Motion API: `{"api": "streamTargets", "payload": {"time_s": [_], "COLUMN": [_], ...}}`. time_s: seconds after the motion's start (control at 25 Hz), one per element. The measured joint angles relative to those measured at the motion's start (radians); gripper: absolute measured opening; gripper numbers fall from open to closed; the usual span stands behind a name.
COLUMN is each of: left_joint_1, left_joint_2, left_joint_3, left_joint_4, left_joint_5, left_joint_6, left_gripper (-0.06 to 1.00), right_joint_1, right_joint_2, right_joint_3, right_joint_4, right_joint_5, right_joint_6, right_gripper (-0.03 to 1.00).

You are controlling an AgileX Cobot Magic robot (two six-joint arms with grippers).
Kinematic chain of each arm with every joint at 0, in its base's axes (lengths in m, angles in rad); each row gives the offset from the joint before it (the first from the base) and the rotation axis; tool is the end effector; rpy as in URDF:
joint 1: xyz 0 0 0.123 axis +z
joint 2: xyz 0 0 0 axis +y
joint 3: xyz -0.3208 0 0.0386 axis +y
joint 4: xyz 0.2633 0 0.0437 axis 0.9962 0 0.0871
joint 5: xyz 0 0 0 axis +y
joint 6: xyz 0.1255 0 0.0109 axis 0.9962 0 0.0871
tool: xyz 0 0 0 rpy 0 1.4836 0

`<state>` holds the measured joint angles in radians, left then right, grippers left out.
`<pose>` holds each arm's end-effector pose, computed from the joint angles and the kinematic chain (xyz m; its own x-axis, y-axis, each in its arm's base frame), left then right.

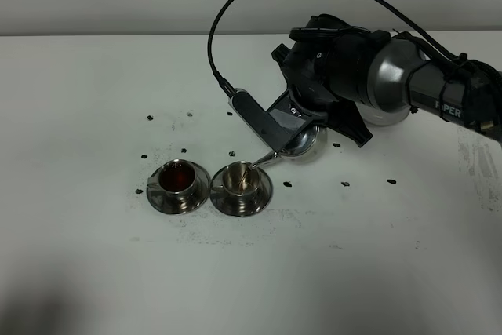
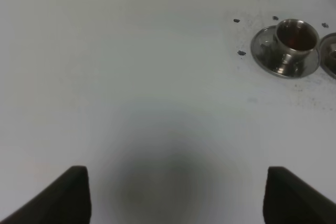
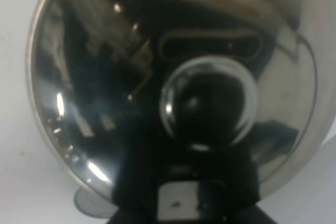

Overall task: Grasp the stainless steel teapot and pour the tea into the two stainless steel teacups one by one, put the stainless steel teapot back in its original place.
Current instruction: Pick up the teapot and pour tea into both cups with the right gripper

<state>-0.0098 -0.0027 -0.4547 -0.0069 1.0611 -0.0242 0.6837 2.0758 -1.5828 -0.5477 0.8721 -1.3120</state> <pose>0.0055 -0.0008 0.2539 -0.4940 -0.0227 -0.8691 0.0014 0.9996 -0.0269 0.4066 0.2664 0.1913 0.5469 -0.7295 0.4107 -0.6639 -0.6768 -0.3180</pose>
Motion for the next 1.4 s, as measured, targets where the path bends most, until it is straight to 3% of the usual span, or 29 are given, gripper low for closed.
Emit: {"api": "streamTargets", "payload": {"time_s": [1.4], "left_joint_1": [0.0], "left_joint_2": [0.0], "left_joint_3": [0.0], "left_joint_4": [0.0], "left_joint_5": [0.0], "left_joint_6": [0.0], "left_gripper": [0.65], "right_joint_1": [0.041], "right_joint_2": [0.0], "right_joint_3": [0.0], "right_joint_4": [-0.141], "right_joint_5": [-0.023], "right_joint_6": [0.015], "right_gripper": [0.17]}}
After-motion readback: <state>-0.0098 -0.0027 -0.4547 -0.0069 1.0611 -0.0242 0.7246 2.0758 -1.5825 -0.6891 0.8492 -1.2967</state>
